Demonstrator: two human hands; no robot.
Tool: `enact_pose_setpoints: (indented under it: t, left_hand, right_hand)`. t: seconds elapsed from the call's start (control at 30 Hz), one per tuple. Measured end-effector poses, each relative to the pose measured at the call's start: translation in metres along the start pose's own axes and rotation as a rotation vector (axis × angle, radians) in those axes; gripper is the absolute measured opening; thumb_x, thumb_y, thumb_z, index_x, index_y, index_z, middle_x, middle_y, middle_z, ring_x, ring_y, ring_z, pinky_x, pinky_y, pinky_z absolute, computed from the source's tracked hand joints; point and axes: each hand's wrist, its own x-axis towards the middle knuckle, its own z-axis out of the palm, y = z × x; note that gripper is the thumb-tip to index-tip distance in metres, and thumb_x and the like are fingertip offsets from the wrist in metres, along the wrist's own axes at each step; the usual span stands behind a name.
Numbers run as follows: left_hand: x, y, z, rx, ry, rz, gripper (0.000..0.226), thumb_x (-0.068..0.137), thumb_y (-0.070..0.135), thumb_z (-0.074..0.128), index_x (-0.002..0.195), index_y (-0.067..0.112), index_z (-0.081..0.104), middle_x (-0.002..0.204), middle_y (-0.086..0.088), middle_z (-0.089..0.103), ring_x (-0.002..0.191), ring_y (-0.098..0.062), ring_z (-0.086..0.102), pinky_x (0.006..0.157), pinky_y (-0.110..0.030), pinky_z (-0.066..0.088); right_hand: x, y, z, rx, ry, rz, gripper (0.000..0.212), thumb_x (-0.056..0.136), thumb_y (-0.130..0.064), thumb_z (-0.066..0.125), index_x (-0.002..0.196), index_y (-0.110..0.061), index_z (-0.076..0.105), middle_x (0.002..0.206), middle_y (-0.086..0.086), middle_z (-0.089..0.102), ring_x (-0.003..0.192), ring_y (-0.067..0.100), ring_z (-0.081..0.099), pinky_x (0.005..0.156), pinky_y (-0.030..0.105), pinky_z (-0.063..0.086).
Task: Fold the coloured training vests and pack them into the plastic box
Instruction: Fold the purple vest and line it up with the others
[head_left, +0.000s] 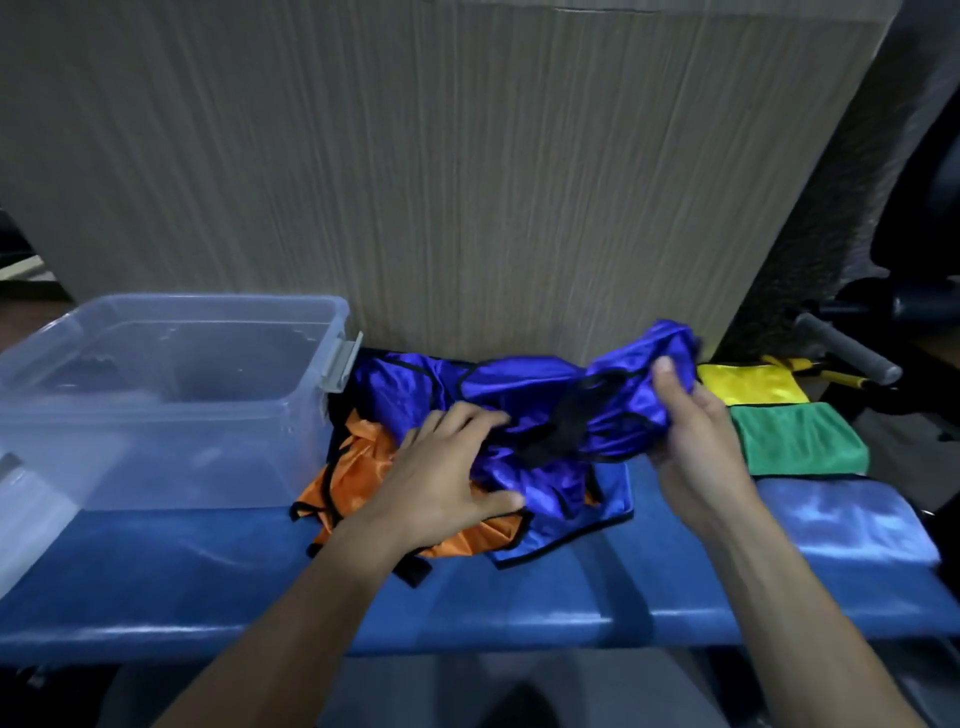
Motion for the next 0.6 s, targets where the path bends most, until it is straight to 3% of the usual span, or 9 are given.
enact_pose_setpoints:
  t: [0.07, 0.17, 0.23, 0.3, 0.37, 0.43, 0.53, 0.6]
  left_hand:
    - [-0.002, -0.012, 0.004, 0.114, -0.081, -0.064, 0.073, 0.077, 0.062, 0.072, 0.141, 0.036, 0.046, 0.135, 0.013, 0.044, 0.124, -0.018, 0.045, 0.104, -0.043, 0.04]
    - [-0.001, -0.027, 0.004, 0.118, -0.053, -0.077, 0.031, 0.086, 0.042, 0.071, 0.115, 0.036, 0.064, 0.121, 0.012, 0.058, 0.117, -0.021, 0.051, 0.099, -0.043, 0.043]
    - [-0.002, -0.03, 0.0, 0.106, -0.008, -0.07, 0.018, 0.09, 0.044, 0.06, 0.102, 0.033, 0.068, 0.109, 0.013, 0.063, 0.107, -0.022, 0.053, 0.094, -0.043, 0.045]
    - [-0.004, -0.026, -0.005, 0.018, 0.052, -0.06, 0.028, 0.087, 0.049, 0.048, 0.098, 0.03, 0.066, 0.102, 0.012, 0.068, 0.1, -0.02, 0.057, 0.089, -0.043, 0.048]
    - [-0.007, -0.012, -0.01, -0.168, 0.108, -0.04, 0.019, 0.09, 0.04, 0.051, 0.096, 0.027, 0.064, 0.093, 0.011, 0.072, 0.093, -0.012, 0.065, 0.086, -0.042, 0.051]
    - [-0.011, 0.009, -0.01, -0.395, 0.069, 0.006, 0.005, 0.095, 0.027, 0.06, 0.096, 0.025, 0.064, 0.091, 0.011, 0.073, 0.091, -0.004, 0.068, 0.088, -0.04, 0.053]
    - [-0.021, 0.043, -0.008, -0.558, -0.277, 0.112, 0.01, 0.097, 0.024, 0.065, 0.106, 0.022, 0.068, 0.1, 0.007, 0.074, 0.098, -0.006, 0.069, 0.092, -0.038, 0.054]
    - [-0.024, 0.053, -0.006, -0.545, -0.45, 0.137, 0.019, 0.096, 0.022, 0.07, 0.114, 0.019, 0.069, 0.108, 0.007, 0.074, 0.103, -0.004, 0.068, 0.097, -0.03, 0.052]
  right_hand:
    - [0.003, -0.012, -0.021, 0.122, 0.097, 0.077, 0.031, 0.101, -0.036, 0.053, 0.116, -0.013, 0.068, 0.123, 0.015, 0.068, 0.101, 0.024, 0.069, 0.1, 0.044, 0.053]
    - [0.012, -0.012, -0.053, 0.022, 0.247, 0.126, 0.046, 0.097, -0.05, 0.057, 0.12, -0.013, 0.07, 0.125, 0.011, 0.07, 0.117, 0.029, 0.066, 0.107, 0.05, 0.049]
    - [0.013, -0.003, -0.069, -0.2, 0.341, 0.151, 0.078, 0.071, -0.083, 0.063, 0.107, -0.015, 0.075, 0.113, 0.009, 0.076, 0.113, 0.031, 0.069, 0.106, 0.055, 0.049]
    - [0.011, 0.001, -0.08, -0.442, 0.359, 0.197, 0.101, 0.05, -0.102, 0.052, 0.096, -0.015, 0.075, 0.104, 0.009, 0.077, 0.104, 0.033, 0.07, 0.102, 0.051, 0.051]
    - [0.002, -0.007, -0.079, -0.684, 0.331, 0.15, 0.095, 0.066, -0.1, 0.037, 0.083, -0.014, 0.074, 0.094, 0.009, 0.076, 0.098, 0.035, 0.068, 0.093, 0.046, 0.049]
    - [-0.009, -0.013, -0.071, -0.869, 0.272, 0.026, 0.077, 0.084, -0.085, 0.038, 0.078, -0.016, 0.072, 0.087, 0.001, 0.074, 0.093, 0.028, 0.067, 0.09, 0.045, 0.05]
    - [-0.017, -0.004, -0.052, -0.973, 0.08, -0.118, 0.039, 0.092, -0.057, 0.062, 0.085, -0.018, 0.068, 0.088, -0.005, 0.071, 0.092, 0.018, 0.067, 0.083, 0.037, 0.048]
    - [-0.018, 0.011, -0.042, -1.01, -0.035, -0.145, 0.034, 0.086, -0.053, 0.07, 0.097, -0.021, 0.066, 0.099, -0.004, 0.07, 0.098, 0.014, 0.066, 0.091, 0.035, 0.05]
